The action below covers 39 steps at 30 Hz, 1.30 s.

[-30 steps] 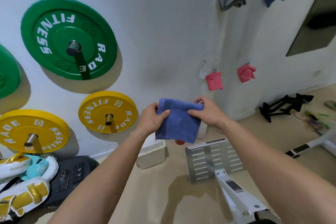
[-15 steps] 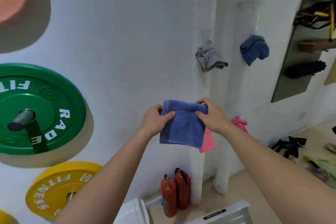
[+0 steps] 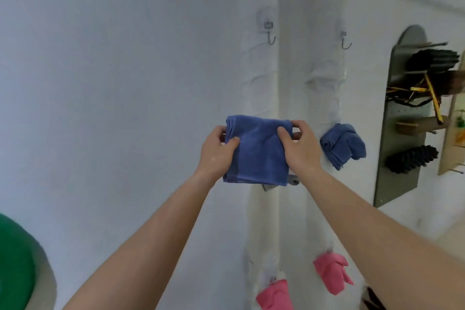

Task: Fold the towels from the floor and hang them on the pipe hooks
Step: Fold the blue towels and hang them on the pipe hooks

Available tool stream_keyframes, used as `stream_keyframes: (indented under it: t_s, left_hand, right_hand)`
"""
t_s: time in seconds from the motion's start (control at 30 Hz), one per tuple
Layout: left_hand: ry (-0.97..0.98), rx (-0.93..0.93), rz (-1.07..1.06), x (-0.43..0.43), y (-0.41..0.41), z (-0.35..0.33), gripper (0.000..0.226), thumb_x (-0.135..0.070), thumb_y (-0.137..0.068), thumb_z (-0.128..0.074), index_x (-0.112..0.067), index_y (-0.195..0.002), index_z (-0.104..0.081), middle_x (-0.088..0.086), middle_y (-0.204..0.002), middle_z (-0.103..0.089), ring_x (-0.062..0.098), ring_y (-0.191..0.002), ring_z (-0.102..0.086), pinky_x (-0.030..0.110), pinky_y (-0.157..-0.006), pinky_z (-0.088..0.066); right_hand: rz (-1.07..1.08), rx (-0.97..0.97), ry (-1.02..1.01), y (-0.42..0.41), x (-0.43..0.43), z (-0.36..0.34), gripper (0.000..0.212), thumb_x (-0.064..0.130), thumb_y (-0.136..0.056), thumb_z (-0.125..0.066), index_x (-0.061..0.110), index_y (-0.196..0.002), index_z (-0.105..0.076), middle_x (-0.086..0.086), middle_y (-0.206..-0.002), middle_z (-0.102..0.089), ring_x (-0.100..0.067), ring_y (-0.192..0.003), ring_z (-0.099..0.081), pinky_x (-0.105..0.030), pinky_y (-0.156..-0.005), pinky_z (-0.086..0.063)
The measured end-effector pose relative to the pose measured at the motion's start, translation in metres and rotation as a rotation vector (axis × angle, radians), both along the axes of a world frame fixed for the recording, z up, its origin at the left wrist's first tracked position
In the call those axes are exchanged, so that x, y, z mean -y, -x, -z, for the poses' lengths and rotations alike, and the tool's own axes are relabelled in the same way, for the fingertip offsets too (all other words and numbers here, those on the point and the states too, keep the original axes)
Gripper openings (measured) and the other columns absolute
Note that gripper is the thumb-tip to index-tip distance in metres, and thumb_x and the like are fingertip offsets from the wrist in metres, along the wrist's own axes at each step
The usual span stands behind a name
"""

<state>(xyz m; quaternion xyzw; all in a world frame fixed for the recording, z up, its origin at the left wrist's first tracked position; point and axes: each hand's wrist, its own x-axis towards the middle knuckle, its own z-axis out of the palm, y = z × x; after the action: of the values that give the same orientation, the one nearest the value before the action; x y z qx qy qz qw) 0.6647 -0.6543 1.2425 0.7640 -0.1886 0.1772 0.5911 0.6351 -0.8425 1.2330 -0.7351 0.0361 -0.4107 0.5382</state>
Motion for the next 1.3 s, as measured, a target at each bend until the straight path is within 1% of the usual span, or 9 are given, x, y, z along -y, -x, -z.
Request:
stream_keyframes:
  t_s: [0.2,0.43,0.63,0.77,0.93,1.07,1.13,1.2,1.3]
  left_hand:
    - [0.098,0.128,-0.104,0.053,-0.046,-0.068,0.014,-0.021,-0.092,-0.059,-0.015,-0.104,-0.061,0.002,-0.099,-0.068,0.020,-0.093,-0.065,0.032,-0.080,-0.053]
    - [0.174,0.306,-0.192,0.105,-0.079,-0.162,0.028,-0.025,-0.090,-0.064,-0.019,-0.117,-0.057,-0.007,-0.105,-0.066,0.007,-0.092,-0.063,0.022,-0.078,-0.050]
    - [0.202,0.486,-0.317,0.121,-0.103,-0.226,0.027,-0.020,-0.092,-0.060,-0.021,-0.110,-0.040,-0.004,-0.094,-0.059,0.010,-0.082,-0.060,0.022,-0.067,-0.045]
    - [-0.051,0.654,-0.458,0.125,-0.122,-0.241,0.035,-0.014,-0.096,-0.047,-0.032,-0.126,-0.049,-0.002,-0.110,-0.051,0.015,-0.089,-0.053,0.026,-0.081,-0.042]
    - [-0.284,0.685,-0.517,0.124,-0.137,-0.220,0.041,-0.024,-0.100,-0.044,-0.031,-0.140,-0.051,0.002,-0.114,-0.052,0.017,-0.086,-0.052,0.028,-0.080,-0.043]
    - [-0.291,0.712,-0.519,0.121,-0.132,-0.207,0.034,-0.038,-0.096,-0.051,-0.030,-0.127,-0.060,0.000,-0.105,-0.058,0.018,-0.086,-0.058,0.036,-0.081,-0.053]
    - [-0.328,0.703,-0.570,0.119,-0.129,-0.207,0.035,-0.053,-0.094,-0.051,-0.034,-0.120,-0.062,-0.004,-0.104,-0.058,0.016,-0.087,-0.059,0.034,-0.078,-0.052]
    - [-0.352,0.722,-0.567,0.116,-0.129,-0.209,0.040,-0.061,-0.090,-0.054,-0.034,-0.117,-0.064,-0.005,-0.104,-0.059,0.014,-0.087,-0.058,0.031,-0.077,-0.050]
    - [-0.332,0.750,-0.509,0.118,-0.133,-0.209,0.040,-0.057,-0.089,-0.060,-0.030,-0.120,-0.064,-0.002,-0.105,-0.062,0.014,-0.089,-0.058,0.029,-0.082,-0.050]
  right_hand:
    - [-0.170,0.093,0.157,-0.045,0.038,-0.061,0.032,0.016,-0.097,-0.055,0.021,-0.128,-0.055,0.010,-0.101,-0.060,-0.009,-0.088,-0.057,-0.024,-0.082,-0.043]
    - [-0.179,0.263,0.048,-0.097,0.090,-0.160,0.035,0.018,-0.096,-0.057,0.023,-0.130,-0.048,0.019,-0.091,-0.055,0.002,-0.080,-0.056,-0.013,-0.067,-0.042]
    - [-0.159,0.397,0.054,-0.140,0.098,-0.229,0.028,0.016,-0.095,-0.057,0.021,-0.119,-0.044,0.003,-0.095,-0.061,-0.015,-0.084,-0.062,-0.026,-0.073,-0.048]
    - [-0.094,0.427,0.235,-0.168,0.098,-0.246,0.026,0.013,-0.092,-0.058,0.023,-0.116,-0.062,-0.003,-0.115,-0.063,-0.017,-0.102,-0.059,-0.020,-0.083,-0.040]
    - [-0.162,0.398,0.238,-0.177,0.103,-0.221,0.023,0.016,-0.092,-0.060,0.021,-0.111,-0.071,0.007,-0.099,-0.068,-0.008,-0.091,-0.062,-0.002,-0.070,-0.037]
    - [-0.187,0.377,0.330,-0.173,0.106,-0.210,0.014,0.033,-0.093,-0.061,0.028,-0.089,-0.073,0.007,-0.096,-0.064,-0.004,-0.079,-0.061,-0.017,-0.072,-0.044]
    - [-0.177,0.373,0.382,-0.169,0.110,-0.212,0.019,0.043,-0.092,-0.062,0.029,-0.082,-0.071,0.007,-0.117,-0.049,-0.006,-0.092,-0.056,-0.024,-0.083,-0.043]
    - [-0.181,0.359,0.472,-0.162,0.113,-0.218,0.025,0.042,-0.091,-0.066,0.019,-0.095,-0.075,0.011,-0.133,-0.040,-0.004,-0.103,-0.051,-0.023,-0.093,-0.040]
    - [-0.204,0.344,0.582,-0.154,0.109,-0.221,0.024,0.031,-0.093,-0.066,0.015,-0.107,-0.076,0.003,-0.130,-0.056,-0.003,-0.096,-0.053,-0.013,-0.088,-0.039]
